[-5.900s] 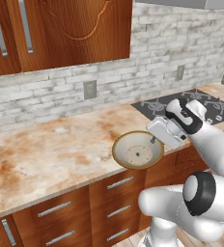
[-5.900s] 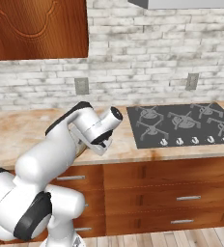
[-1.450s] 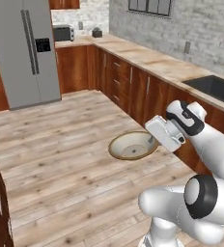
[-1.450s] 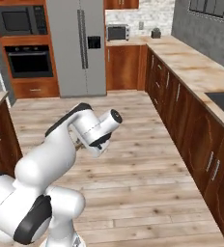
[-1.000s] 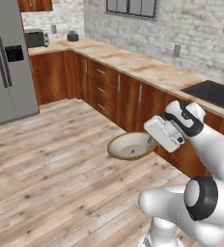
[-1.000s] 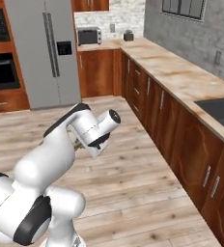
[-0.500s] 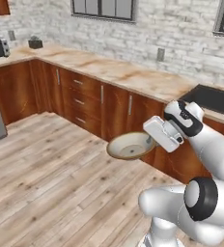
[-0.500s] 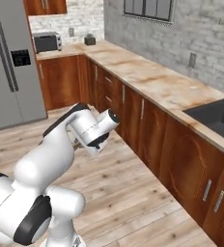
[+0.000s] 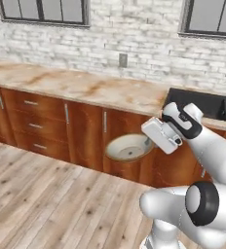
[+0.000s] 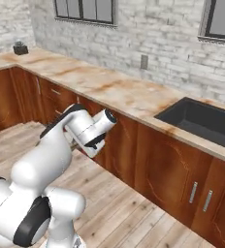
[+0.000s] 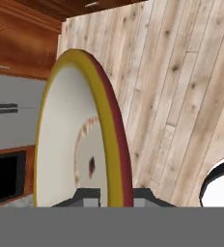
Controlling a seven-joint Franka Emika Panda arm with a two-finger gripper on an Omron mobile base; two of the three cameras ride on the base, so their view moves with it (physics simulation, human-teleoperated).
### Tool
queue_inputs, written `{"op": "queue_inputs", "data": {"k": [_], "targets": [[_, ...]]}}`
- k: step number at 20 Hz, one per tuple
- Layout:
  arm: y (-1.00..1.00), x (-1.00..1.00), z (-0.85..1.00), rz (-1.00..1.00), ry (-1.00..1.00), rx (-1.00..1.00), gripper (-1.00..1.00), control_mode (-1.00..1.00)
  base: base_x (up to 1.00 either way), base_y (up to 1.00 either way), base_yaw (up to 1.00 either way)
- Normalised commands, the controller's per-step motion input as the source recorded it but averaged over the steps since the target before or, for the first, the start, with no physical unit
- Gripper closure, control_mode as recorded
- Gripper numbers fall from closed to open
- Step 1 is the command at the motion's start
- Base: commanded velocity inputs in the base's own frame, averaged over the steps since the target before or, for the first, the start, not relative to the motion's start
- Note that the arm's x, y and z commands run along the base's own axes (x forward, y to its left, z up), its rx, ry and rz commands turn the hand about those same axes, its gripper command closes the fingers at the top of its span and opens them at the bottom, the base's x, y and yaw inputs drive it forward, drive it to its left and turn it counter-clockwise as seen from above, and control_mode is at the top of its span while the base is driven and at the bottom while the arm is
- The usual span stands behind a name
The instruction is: Pick the cup and bowl from the counter and place them on the counter next to the sink.
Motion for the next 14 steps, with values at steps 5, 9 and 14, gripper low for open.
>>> {"op": "queue_inputs", "data": {"k": [5,9,14], "targets": [[0.00,0.00,0.00,0.00,0.00,0.00,1.00,1.00,0.81,0.33,-0.67],[0.00,0.00,0.00,0.00,0.00,0.00,1.00,1.00,0.78,0.57,-0.63],[0.00,0.00,0.00,0.00,0.00,0.00,1.00,1.00,0.83,0.80,-0.31]]}}
